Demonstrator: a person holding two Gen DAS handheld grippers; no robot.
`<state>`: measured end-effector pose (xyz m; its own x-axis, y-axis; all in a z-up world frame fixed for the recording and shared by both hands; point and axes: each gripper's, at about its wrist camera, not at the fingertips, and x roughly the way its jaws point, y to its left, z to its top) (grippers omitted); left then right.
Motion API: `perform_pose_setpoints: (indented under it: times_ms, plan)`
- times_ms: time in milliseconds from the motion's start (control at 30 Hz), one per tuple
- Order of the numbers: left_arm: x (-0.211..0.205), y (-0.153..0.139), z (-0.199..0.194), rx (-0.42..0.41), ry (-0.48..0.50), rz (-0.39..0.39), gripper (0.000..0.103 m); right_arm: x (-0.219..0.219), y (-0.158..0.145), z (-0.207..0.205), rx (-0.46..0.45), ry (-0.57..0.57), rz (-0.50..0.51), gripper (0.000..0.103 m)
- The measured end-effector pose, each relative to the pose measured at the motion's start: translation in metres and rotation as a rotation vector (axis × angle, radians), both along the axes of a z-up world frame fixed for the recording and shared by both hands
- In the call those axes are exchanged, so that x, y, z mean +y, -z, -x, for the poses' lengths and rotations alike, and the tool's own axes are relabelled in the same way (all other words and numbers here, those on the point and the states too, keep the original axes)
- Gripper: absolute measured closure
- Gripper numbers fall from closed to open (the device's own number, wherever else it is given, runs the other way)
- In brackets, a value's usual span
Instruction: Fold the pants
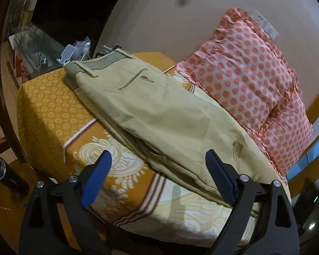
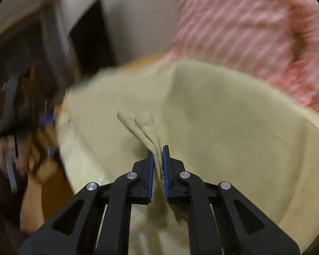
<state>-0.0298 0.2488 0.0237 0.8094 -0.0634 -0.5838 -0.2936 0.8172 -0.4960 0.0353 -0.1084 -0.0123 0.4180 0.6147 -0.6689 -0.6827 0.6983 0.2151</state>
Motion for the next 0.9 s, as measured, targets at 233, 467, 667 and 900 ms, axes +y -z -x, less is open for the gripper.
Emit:
perform_pose_setpoints:
  times_ms: [233,467,667,900]
  plan:
    - [0.019,0.002,-0.025,0.046,-0.03,0.015,0.011,-0.045,-0.025,0.015,-0.061,0.076,-0.178,0.025]
    - [0.039,0.0,-0.058,0.107,-0.104,0.017,0.011,-0.082,-0.03,0.012,-0.057,0.157,-0.262,0.025]
    - [0.065,0.0,-0.075,0.158,-0.213,0.084,0.076,-0.106,-0.027,0.02,-0.073,0.178,-0.303,0.024]
    - [0.003,-0.067,-0.104,0.097,-0.094,-0.28,0.093,-0.159,-0.027,0.025,-0.108,0.292,-0.37,0.024]
